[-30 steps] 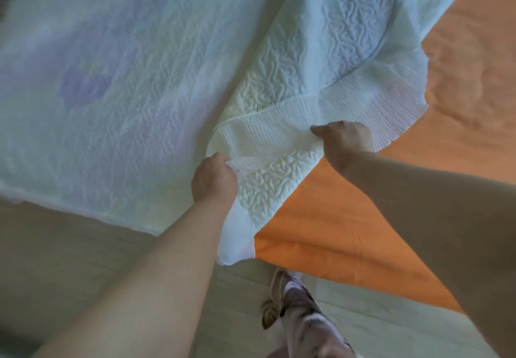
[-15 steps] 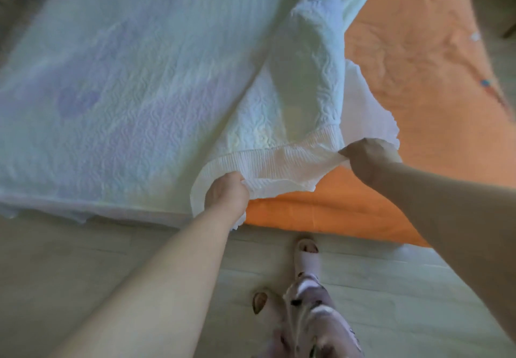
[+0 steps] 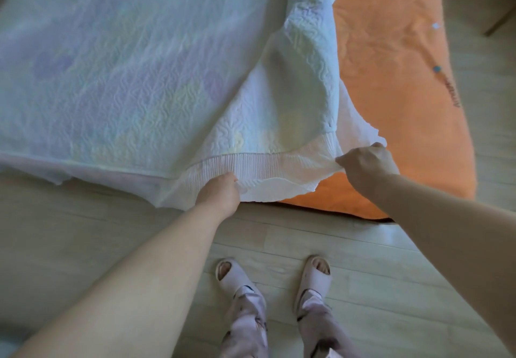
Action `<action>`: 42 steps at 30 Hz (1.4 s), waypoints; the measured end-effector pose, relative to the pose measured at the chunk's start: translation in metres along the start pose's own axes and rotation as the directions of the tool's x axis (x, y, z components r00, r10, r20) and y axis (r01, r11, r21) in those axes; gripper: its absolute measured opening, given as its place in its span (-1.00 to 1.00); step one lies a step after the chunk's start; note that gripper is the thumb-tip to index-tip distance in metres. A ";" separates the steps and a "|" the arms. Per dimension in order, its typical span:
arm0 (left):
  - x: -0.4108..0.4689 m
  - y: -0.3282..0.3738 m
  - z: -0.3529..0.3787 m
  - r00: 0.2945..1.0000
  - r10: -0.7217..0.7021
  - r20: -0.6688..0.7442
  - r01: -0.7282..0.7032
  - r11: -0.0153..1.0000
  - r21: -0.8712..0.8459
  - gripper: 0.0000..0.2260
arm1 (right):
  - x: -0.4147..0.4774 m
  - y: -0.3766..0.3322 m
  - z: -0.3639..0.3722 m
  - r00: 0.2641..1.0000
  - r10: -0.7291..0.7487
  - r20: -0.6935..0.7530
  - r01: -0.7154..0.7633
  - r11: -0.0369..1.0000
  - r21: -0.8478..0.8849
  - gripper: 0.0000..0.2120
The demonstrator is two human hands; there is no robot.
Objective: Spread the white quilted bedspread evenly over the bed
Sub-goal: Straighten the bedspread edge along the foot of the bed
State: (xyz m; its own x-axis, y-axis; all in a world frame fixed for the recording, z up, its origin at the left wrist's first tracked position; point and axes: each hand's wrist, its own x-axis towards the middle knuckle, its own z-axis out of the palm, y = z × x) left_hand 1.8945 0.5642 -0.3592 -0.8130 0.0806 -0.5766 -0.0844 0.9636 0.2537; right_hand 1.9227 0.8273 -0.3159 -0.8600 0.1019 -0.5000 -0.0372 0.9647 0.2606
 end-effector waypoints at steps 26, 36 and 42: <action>-0.051 0.022 0.088 0.970 0.074 0.232 -0.152 0.927 0.343 -0.79 | -0.111 0.026 0.142 0.992 -0.066 0.106 0.074 0.995 -0.073 -0.72; -0.031 0.029 0.102 0.955 0.015 0.296 -0.126 0.925 0.359 -0.67 | -0.086 0.019 0.147 0.963 -0.100 0.249 0.118 0.991 -0.057 -0.78; -0.007 0.085 0.071 0.964 0.125 0.235 -0.175 0.964 0.203 -0.75 | -0.052 0.038 0.107 0.995 -0.078 0.066 0.070 0.990 0.124 -0.88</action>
State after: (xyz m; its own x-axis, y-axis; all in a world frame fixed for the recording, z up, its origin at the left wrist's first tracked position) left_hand 1.9342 0.6637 -0.3891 -0.6586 0.2584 -0.7068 0.1775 0.9660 0.1877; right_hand 2.0207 0.8843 -0.3684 -0.8191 0.0418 -0.5721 -0.0334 0.9922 0.1203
